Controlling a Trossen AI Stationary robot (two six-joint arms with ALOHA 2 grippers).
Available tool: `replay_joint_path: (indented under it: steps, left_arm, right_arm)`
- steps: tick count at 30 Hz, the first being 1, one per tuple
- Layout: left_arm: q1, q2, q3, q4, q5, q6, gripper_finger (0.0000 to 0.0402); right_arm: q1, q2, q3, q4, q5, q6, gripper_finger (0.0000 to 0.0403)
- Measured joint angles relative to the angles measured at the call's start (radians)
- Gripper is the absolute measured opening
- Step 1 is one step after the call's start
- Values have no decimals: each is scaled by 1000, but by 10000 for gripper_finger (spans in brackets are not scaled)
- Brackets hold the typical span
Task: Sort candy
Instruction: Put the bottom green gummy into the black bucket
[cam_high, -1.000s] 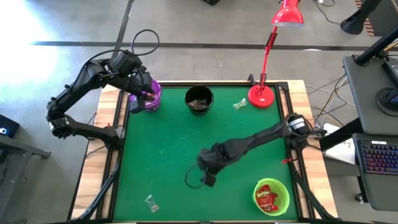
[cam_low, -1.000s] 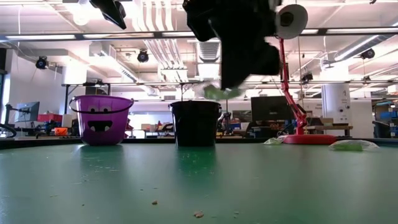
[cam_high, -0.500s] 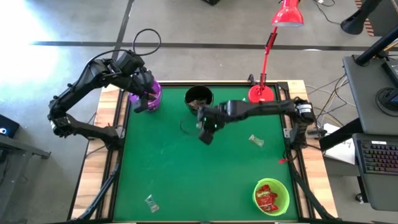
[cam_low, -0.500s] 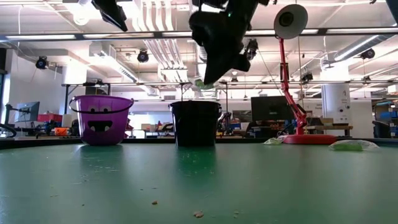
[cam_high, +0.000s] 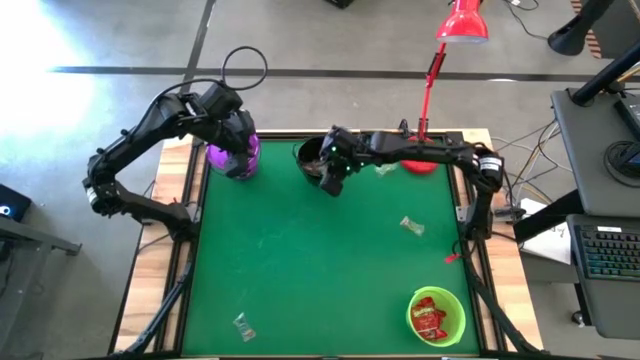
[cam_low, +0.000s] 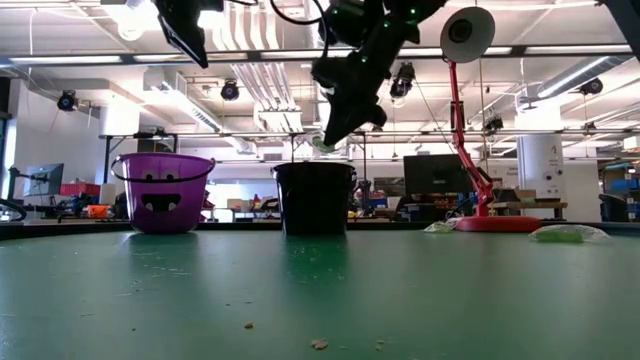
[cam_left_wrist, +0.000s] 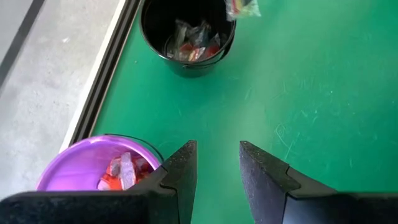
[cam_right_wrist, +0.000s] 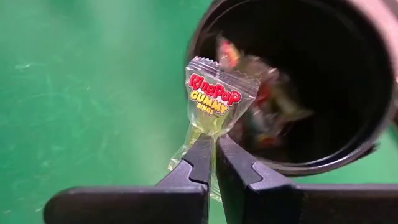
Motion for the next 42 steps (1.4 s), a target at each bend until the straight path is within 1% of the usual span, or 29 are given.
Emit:
replay_joint_path:
  steps: [3,6,12,15,21,25,30,33,38,40,42]
  left_arm:
    - [0,6,0,0,0,-27,102]
    - [0,9,0,-2,0,-49,102]
    - [0,8,0,-23,0,-68,102]
    - [0,9,0,-23,0,-68,102]
    - [0,16,0,-32,0,-97,102]
    - [0,16,0,-50,0,-98,102]
    - [0,16,0,-66,0,-93,102]
    - [0,16,0,-65,0,-78,102]
    - [0,16,0,-64,0,-64,102]
    - [0,16,0,-64,0,-63,102]
    - [0,16,0,-64,0,-63,102]
  right_arm:
    - [-31,0,0,21,0,-45,8]
    - [-58,0,0,42,0,-50,9]
    - [-83,0,0,68,0,-97,15]
    - [-84,0,0,68,0,-106,32]
    - [-86,0,0,71,7,-119,82]
    - [-86,-5,0,54,74,-108,112]
    - [-85,-49,25,-126,80,-71,134]
    - [-83,-79,38,-257,80,-47,142]
    - [-81,-132,38,-426,80,-44,153]
    - [-81,-143,37,-522,80,-36,159]
    - [-79,-147,30,-629,80,18,164]
